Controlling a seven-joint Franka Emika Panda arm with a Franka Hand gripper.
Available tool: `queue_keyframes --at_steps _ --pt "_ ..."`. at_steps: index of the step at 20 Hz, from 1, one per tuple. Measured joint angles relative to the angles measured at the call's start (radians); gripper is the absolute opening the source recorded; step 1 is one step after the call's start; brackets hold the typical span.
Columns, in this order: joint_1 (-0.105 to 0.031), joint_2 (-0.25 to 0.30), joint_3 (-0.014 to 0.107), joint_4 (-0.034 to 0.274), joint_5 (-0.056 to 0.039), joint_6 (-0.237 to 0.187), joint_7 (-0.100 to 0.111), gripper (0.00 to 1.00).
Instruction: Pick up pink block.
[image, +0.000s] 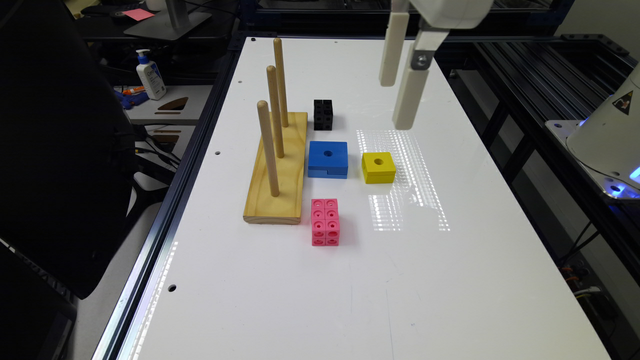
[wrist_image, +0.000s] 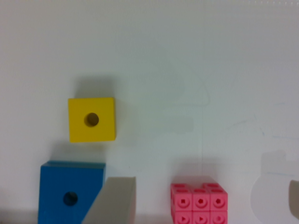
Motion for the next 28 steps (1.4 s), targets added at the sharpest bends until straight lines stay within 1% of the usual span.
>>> queue_keyframes --at_steps 4,11,15,21,28 --pt "0.0 0.018 0.003 0.019 -0.0001 0.0 0.003 1.0" --pt "0.0 0.022 0.005 0.024 -0.0001 0.0 0.004 1.0" --pt "-0.001 0.028 0.005 0.033 -0.0002 0.0 0.004 1.0" --pt "-0.005 0.043 0.005 0.05 -0.0024 0.0 0.004 1.0" --pt "-0.008 0.05 0.005 0.056 -0.0026 0.0 0.004 1.0"
